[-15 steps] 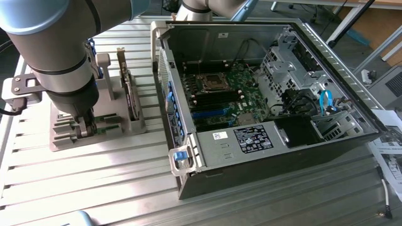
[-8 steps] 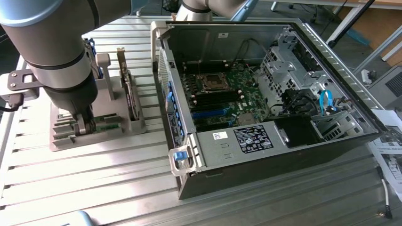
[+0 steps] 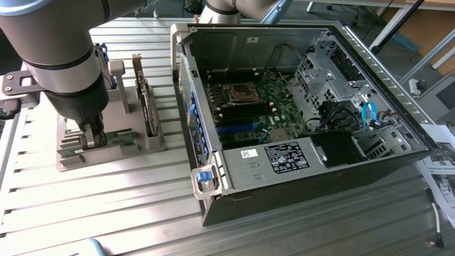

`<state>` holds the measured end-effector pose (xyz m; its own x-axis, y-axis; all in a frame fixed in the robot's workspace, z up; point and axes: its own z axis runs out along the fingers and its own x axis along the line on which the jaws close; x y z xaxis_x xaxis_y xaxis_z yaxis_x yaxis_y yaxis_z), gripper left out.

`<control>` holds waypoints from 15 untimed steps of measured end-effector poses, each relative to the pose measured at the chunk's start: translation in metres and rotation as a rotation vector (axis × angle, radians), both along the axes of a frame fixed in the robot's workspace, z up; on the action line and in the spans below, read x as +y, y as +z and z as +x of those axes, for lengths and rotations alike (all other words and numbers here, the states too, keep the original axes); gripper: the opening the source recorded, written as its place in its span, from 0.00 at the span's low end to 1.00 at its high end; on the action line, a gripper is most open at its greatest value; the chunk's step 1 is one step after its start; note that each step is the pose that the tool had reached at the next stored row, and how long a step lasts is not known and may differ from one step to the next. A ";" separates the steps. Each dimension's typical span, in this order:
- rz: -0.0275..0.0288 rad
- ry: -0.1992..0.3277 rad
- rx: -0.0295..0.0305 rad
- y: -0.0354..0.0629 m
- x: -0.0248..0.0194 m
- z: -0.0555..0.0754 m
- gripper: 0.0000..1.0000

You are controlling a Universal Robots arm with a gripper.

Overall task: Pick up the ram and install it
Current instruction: 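Pick up the ram and move it above insertion slot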

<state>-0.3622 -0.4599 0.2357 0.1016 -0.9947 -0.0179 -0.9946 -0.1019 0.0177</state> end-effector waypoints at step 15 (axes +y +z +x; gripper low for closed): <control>0.0000 0.000 0.0000 0.0260 0.0000 0.001 0.12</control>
